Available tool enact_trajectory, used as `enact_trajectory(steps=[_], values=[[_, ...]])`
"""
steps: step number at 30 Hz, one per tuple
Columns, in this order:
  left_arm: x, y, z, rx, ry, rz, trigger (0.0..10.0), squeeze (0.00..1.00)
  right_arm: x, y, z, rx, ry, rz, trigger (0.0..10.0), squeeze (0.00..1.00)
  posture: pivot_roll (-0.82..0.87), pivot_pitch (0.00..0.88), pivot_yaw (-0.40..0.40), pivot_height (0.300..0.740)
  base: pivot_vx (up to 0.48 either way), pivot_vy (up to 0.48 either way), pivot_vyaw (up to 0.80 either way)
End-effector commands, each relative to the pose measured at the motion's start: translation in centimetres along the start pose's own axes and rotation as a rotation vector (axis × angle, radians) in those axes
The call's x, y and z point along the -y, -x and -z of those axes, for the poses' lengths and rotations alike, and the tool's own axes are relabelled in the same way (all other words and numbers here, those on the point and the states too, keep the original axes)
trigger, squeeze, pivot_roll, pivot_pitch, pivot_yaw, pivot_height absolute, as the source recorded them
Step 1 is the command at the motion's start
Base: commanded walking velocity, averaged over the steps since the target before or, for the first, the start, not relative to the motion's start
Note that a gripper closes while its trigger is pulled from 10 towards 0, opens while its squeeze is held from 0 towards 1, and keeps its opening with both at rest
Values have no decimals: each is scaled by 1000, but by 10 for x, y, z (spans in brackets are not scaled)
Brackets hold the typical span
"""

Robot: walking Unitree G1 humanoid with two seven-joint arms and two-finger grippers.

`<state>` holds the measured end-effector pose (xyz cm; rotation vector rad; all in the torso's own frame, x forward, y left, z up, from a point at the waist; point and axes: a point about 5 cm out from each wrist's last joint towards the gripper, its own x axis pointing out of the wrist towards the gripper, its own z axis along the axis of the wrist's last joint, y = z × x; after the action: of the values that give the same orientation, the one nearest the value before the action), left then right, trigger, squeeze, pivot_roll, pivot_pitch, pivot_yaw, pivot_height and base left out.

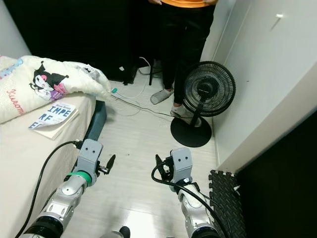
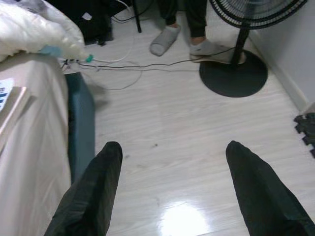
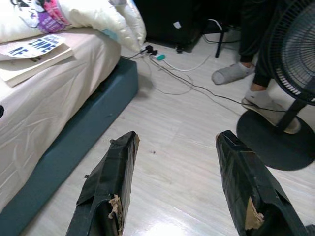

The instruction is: Clean up the room

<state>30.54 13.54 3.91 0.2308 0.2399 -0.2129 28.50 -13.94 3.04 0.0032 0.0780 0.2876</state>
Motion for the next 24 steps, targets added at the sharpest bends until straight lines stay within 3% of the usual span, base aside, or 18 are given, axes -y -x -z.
enact_trajectory(steps=[1,6,24], values=[[3,0,2,-8,6,11,10000,0,2,4,6,-25,-7,9,10000,0,24,35,12,736,371,304,0],[2,0,3,-7,-1,11,10000,0,2,4,6,-24,-4,10,10000,0,23,33,11,736,383,286,0],[1,0,2,-4,-41,13,10000,0,4,4,6,-27,5,13,10000,0,23,27,11,736,385,0,0]])
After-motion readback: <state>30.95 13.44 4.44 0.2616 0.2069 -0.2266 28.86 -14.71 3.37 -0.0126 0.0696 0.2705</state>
